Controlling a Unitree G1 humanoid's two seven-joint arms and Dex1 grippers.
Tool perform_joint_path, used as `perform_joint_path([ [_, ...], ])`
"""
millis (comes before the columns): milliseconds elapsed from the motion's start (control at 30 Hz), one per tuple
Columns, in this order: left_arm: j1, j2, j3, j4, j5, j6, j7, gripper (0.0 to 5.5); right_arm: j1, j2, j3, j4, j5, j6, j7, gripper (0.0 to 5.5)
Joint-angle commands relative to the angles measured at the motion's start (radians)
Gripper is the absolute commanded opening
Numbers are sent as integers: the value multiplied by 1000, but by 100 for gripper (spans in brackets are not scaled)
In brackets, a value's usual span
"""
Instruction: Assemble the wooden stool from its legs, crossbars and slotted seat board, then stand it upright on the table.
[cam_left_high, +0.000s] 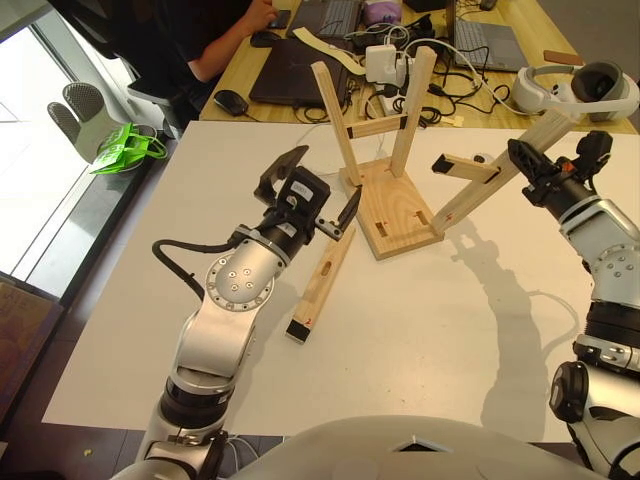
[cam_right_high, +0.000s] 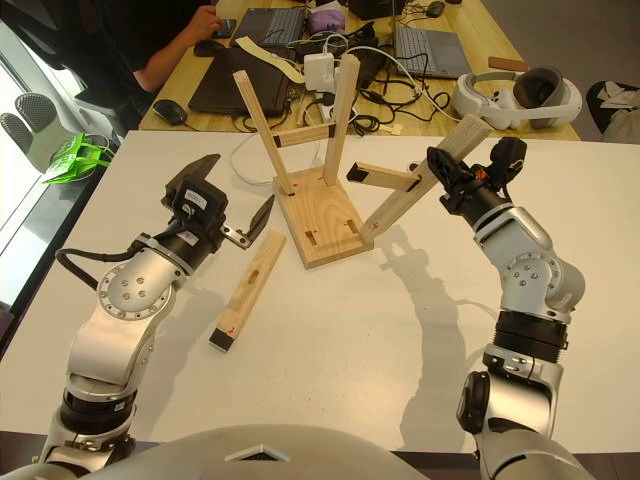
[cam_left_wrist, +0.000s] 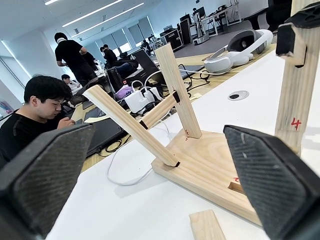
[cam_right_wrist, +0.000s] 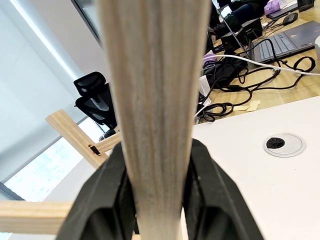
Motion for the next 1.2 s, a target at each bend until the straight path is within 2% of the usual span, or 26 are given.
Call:
perform_joint_path([
  [33, -21, -4, 6, 10, 12, 2, -3, 478, -49, 39, 28, 58, -41, -80, 35, 100],
  [433, -31, -7, 10, 13, 17, -1, -5, 478, -117, 31, 100, 248, -142, -200, 198, 100],
  [667, -26, -9, 12, 7, 26, -1, -3, 478, -116, 23, 119, 278, -212, -252, 211, 100],
  [800, -27, -6, 14, 7, 32, -1, -6, 478, -89, 39, 143, 235, -233, -248, 205, 100],
  [1200, -22, -1, 7, 0, 58, -5, -6, 478, 81, -10, 330, 35, -367, -219, 242, 100],
])
